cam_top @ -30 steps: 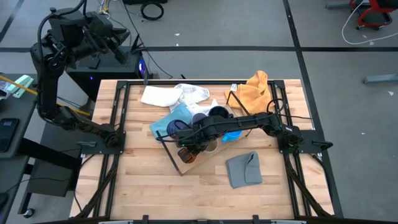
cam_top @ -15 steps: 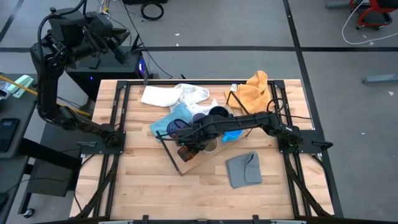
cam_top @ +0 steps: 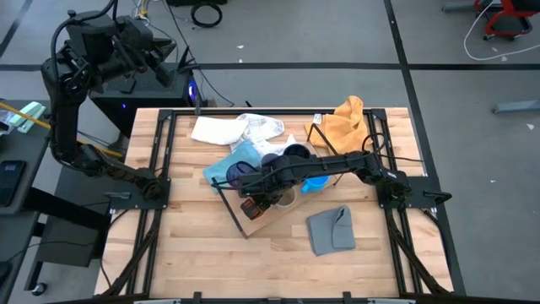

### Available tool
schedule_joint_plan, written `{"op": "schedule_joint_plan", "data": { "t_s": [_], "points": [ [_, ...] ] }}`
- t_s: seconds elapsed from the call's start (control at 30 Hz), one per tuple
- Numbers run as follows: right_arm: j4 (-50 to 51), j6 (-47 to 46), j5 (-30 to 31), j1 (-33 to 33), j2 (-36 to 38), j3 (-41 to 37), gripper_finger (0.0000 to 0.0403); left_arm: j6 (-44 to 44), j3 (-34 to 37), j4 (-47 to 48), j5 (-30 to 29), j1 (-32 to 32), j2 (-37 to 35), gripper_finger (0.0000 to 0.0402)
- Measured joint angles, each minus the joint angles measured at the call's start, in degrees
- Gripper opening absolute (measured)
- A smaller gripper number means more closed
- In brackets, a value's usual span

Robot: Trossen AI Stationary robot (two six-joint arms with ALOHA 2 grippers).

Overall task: Stack small to large cups/mugs on shelf
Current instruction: Put the orange cup on the shelf

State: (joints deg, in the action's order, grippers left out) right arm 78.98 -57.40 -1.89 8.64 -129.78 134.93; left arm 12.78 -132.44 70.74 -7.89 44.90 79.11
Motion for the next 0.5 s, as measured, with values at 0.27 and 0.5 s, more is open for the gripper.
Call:
{"op": "schedule_joint_plan", "data": {
  "t_s": [0.27, 0.5],
  "points": [
    [-1.36, 0.56, -1.46, -0.72, 0.0, 0.04, 0.0076, 0.02, 0.0, 0.0, 0.01, 0.01, 0.0, 0.0075],
    [-1.5, 1.76, -2.56, -1.41, 0.0, 0.04, 0.0076, 0.02, 0.0, 0.0, 0.01, 0.01, 0.0, 0.0068]
  ]
}}
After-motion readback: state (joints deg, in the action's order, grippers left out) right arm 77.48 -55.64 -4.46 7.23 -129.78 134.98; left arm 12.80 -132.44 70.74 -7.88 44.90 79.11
